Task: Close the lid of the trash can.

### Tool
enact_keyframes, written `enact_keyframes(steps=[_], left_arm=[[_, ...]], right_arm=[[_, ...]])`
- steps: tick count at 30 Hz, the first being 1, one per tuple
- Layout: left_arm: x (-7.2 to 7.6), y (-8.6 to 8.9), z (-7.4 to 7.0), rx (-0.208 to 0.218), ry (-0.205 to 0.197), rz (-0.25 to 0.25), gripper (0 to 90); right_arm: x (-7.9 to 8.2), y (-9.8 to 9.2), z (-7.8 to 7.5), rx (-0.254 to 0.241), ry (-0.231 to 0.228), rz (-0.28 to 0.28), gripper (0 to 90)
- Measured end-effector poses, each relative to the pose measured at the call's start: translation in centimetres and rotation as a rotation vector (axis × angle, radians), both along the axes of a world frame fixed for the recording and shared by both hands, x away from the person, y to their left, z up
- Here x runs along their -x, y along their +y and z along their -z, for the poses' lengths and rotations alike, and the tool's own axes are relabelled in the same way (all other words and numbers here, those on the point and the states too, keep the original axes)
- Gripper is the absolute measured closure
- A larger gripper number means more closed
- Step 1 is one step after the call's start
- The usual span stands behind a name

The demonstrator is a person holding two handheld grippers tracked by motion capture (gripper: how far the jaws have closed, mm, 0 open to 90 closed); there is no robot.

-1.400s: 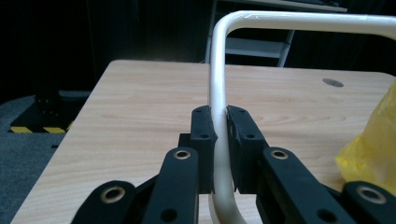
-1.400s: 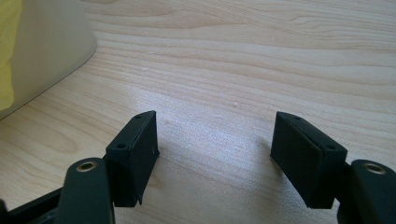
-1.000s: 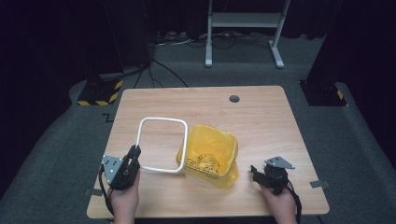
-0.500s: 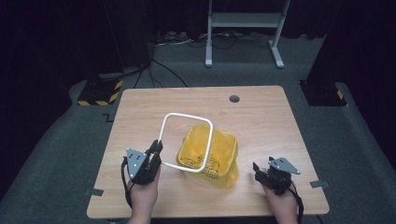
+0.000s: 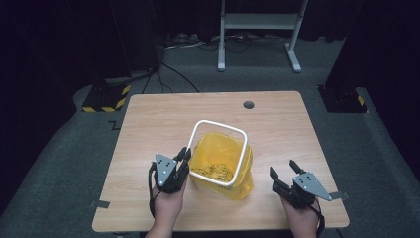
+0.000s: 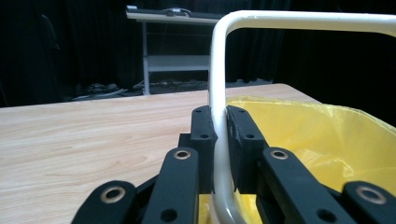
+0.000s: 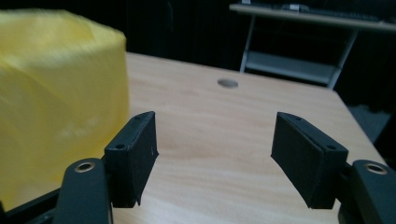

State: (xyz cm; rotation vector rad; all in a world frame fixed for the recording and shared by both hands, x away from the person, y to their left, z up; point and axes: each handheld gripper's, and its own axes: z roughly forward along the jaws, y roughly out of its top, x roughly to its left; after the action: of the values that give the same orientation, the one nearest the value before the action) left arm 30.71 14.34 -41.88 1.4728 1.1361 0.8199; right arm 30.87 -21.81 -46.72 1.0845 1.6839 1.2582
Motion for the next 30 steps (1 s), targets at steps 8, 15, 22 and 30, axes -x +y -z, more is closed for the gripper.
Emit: enact_keyframes(steps=[8, 15, 22, 30], left_arm=[[-0.4, -1.2, -0.3, -0.018, 0.019, 0.010, 81.4], [-0.6, -2.0, -0.6, -0.063, 0.043, 0.017, 81.4], [-0.6, -1.8, -0.7, -0.073, 0.060, 0.017, 81.4], [-0.8, -1.8, -0.7, -0.075, 0.080, 0.007, 81.4]], right_arm=[[1.4, 1.1, -3.5, -0.042, -0.109, -0.038, 33.9], [1.7, 2.3, -4.8, -0.069, -0.148, -0.061, 35.7], [1.8, 3.5, -5.5, -0.101, -0.182, -0.088, 38.9], [1.7, 5.2, -6.0, -0.107, -0.205, -0.122, 42.8]])
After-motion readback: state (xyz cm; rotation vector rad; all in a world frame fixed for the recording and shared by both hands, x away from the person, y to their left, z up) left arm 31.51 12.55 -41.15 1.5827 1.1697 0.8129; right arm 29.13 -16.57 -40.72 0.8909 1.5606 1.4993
